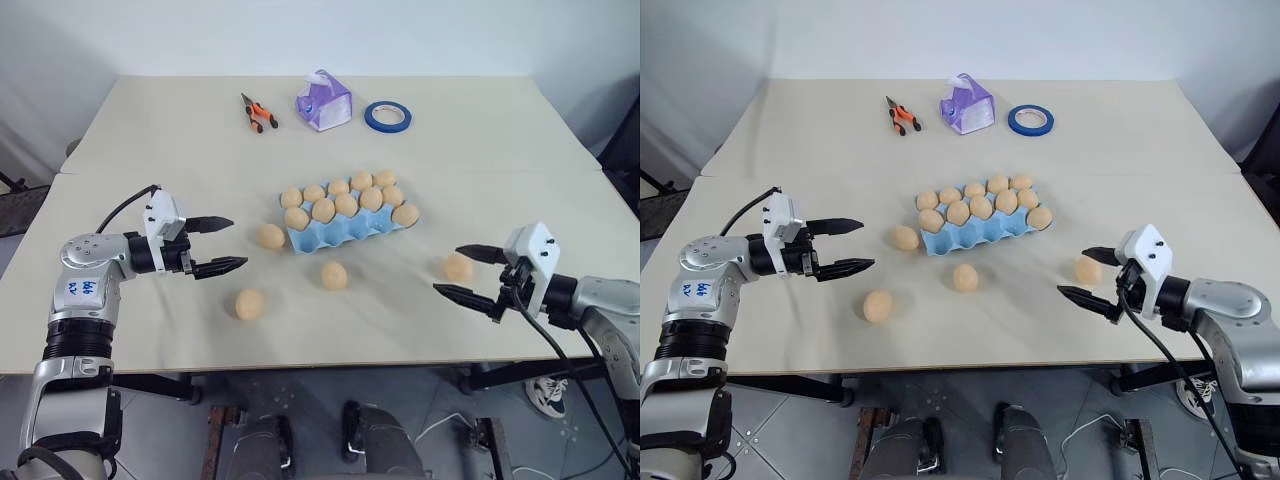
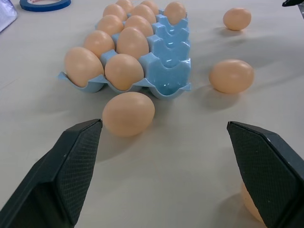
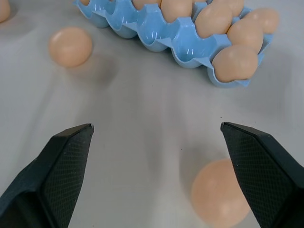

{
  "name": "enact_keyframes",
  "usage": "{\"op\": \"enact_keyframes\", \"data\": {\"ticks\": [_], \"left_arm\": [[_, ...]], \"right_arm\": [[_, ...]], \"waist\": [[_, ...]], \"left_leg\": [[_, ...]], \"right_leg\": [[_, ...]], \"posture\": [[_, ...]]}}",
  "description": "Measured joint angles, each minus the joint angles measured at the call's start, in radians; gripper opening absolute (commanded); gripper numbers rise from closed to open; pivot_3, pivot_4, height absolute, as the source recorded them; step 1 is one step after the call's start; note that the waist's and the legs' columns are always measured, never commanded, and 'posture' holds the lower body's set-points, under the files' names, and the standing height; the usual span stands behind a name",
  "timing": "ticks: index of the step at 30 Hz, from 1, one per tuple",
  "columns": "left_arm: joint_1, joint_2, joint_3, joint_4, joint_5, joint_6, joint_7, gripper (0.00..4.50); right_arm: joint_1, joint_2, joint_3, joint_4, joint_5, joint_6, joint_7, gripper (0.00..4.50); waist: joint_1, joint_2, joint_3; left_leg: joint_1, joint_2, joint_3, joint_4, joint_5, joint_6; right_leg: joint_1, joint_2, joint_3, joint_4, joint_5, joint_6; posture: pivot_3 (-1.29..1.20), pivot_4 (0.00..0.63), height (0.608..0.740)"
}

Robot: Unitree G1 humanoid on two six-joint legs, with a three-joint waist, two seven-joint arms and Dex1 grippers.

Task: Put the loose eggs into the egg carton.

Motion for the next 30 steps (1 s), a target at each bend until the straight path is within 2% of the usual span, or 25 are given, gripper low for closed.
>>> {"op": "enact_keyframes", "data": {"ticks": [6,11,18,23,27,30], "left_arm": [[-0.015,-0.006,-0.004,0.001,-0.001,0.017,0.023,4.48],[-0.029,-0.03,-0.027,-0.018,-0.002,0.036,0.036,4.48],[-0.052,-0.092,-0.087,-0.076,-0.023,0.086,-0.033,4.48],[-0.074,-0.122,-0.115,-0.088,-0.041,0.083,-0.098,4.48],[-0.09,-0.131,-0.137,-0.088,-0.051,0.075,-0.159,4.48],[-0.089,-0.131,-0.135,-0.095,-0.065,0.078,-0.178,4.48]], "right_arm": [[-0.006,0.0,-0.029,-0.002,0.01,0.022,-0.036,4.5],[0.03,0.019,-0.1,-0.079,0.036,0.079,-0.131,4.5],[0.32,0.146,-0.274,-0.402,0.127,0.232,-0.339,4.5],[0.492,0.214,-0.333,-0.538,0.131,0.273,-0.429,4.5],[0.497,0.232,-0.346,-0.545,0.13,0.282,-0.48,4.5],[0.42,0.256,-0.313,-0.521,0.116,0.282,-0.535,4.5]], "waist": [[0.001,0.0,0.0],[0.003,0.0,0.0],[0.028,0.0,0.0],[0.027,0.0,0.0],[0.017,0.0,0.0],[0.016,0.0,0.0]], "left_leg": [[0.0,0.0,0.0,0.0,0.001,0.002],[0.0,0.0,0.0,0.0,0.001,0.002],[-0.001,0.0,0.0,0.0,0.001,0.003],[0.0,0.0,0.0,0.0,-0.001,0.0],[0.001,0.001,0.003,0.0,-0.001,0.0],[0.001,0.002,0.003,0.0,0.0,-0.001]], "right_leg": [[0.0,0.0,0.0,0.0,0.0,0.0],[0.0,0.0,0.003,0.0,0.0,0.0],[0.0,0.001,0.003,-0.001,0.0,0.0],[0.001,0.002,0.003,-0.002,0.0,0.0],[0.001,0.002,0.005,-0.003,0.0,0.0],[0.001,0.004,0.008,-0.003,0.0,-0.002]], "posture": [[0.0,0.15,0.74],[0.0,0.15,0.74],[0.0,0.15,0.74],[0.0,0.15,0.74],[0.0,0.15,0.74],[0.0,0.15,0.74]]}}
